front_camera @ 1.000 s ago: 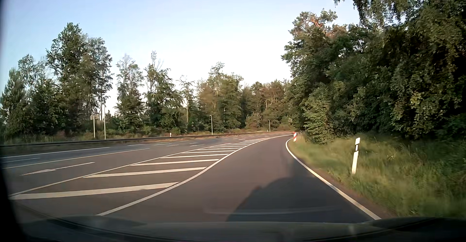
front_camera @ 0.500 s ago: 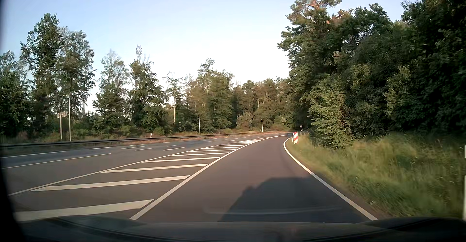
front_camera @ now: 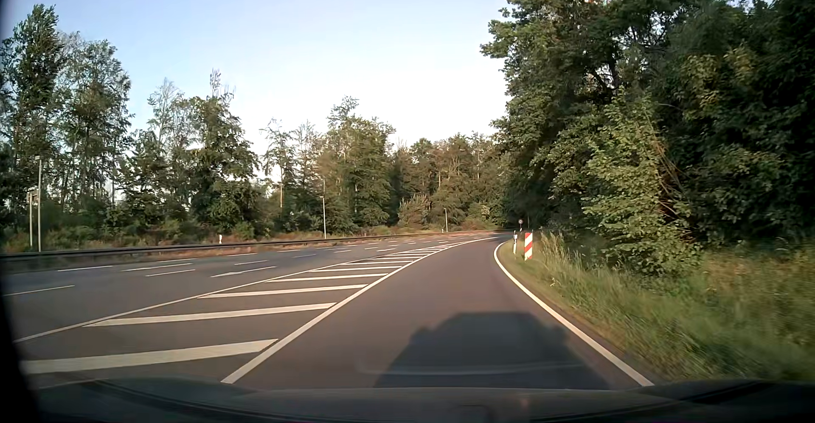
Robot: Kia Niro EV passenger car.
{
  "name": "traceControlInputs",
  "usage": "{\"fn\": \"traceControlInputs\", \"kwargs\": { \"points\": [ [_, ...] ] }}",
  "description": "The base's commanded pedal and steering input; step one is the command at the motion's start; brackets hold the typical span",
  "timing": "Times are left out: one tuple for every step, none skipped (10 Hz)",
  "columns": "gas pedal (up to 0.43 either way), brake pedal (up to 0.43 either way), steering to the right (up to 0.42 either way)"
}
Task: Follow the waypoints while adhering to traffic rules and regulations
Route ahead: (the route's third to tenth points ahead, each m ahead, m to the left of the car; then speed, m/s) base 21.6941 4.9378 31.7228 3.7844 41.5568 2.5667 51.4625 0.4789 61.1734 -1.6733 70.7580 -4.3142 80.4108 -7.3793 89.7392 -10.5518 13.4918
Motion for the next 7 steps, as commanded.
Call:
{"fn": "traceControlInputs", "kwargs": {
  "points": [
    [0.449,0.018,0.017],
    [0.449,0.012,0.017],
    [0.449,0.012,0.016],
    [0.449,0.012,0.016],
    [0.449,0.012,0.017],
    [0.449,0.012,0.017],
    [0.441,0.012,0.017]
  ]
}}
